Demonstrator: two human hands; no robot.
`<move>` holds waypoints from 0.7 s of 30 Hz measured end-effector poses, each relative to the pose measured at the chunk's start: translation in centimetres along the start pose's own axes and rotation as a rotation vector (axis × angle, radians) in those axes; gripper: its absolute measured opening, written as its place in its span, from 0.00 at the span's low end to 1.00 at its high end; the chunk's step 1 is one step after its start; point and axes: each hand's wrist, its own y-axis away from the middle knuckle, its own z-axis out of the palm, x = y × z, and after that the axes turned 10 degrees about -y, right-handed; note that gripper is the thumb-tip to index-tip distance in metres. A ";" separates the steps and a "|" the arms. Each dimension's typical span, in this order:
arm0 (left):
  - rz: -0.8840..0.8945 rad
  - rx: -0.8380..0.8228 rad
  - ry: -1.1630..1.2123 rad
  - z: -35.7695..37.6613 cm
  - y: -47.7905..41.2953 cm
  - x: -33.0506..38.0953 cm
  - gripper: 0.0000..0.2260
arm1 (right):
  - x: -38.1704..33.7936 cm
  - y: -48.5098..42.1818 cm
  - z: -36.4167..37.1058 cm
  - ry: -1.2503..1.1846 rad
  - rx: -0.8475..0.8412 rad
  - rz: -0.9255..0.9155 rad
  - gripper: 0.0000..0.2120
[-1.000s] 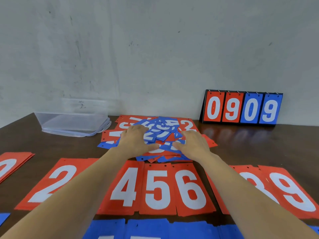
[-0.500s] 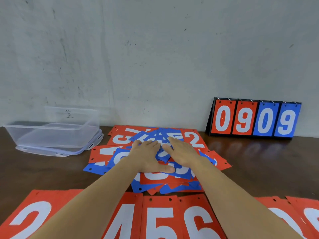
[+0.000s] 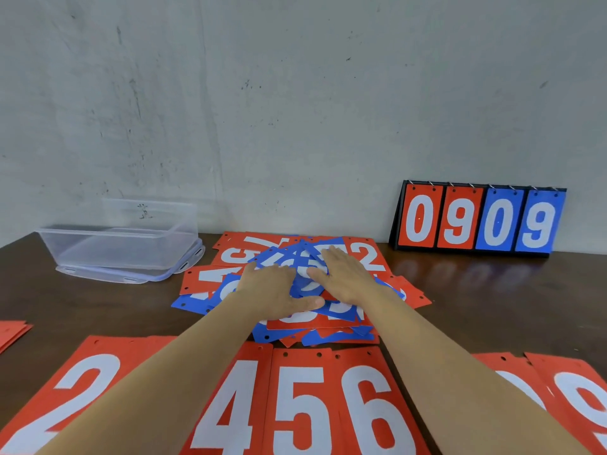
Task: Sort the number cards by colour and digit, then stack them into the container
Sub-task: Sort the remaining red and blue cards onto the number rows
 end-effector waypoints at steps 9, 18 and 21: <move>0.078 -0.085 0.219 1.2 1.5 -1.0 0.51 | 0.7 2.7 0.2 -0.027 -0.046 -0.136 0.20; -0.038 0.069 0.365 0.0 1.4 -0.8 0.25 | 3.5 8.1 -2.4 -0.111 0.061 -0.122 0.14; -0.009 0.061 0.344 0.1 0.2 -0.4 0.25 | 1.3 6.8 -2.5 -0.024 0.080 -0.088 0.21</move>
